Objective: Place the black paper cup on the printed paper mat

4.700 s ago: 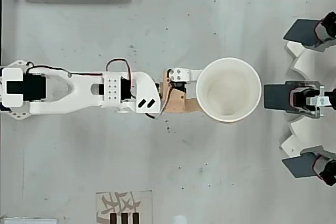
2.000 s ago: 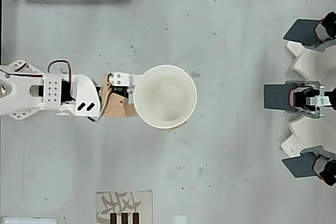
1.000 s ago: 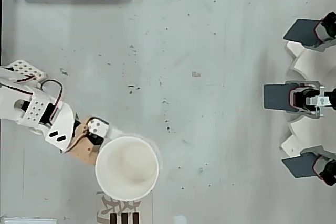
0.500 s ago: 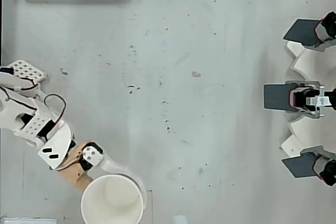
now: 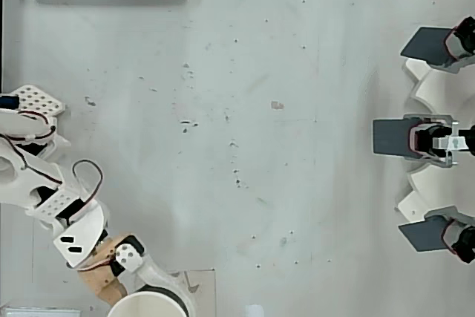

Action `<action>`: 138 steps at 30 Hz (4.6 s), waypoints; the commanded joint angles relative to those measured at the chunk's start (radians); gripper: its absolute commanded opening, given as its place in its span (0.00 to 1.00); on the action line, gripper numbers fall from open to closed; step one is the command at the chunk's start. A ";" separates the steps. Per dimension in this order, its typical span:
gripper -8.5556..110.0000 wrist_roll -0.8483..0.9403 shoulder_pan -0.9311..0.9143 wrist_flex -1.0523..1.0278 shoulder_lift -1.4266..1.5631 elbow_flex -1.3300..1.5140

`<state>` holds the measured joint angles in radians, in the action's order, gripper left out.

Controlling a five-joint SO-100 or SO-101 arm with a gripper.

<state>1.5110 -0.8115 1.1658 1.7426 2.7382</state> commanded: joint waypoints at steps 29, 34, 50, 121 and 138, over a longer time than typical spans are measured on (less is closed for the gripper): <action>0.15 -0.012 -0.069 0.224 -0.499 -0.387; 0.15 -0.012 -0.069 0.229 -0.568 -0.436; 0.16 -0.037 -0.075 0.273 -0.758 -0.538; 0.43 0.008 -0.015 0.215 0.356 0.383; 0.27 0.141 0.494 0.153 0.499 0.377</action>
<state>1.6414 -0.3743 1.3300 2.2105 3.1094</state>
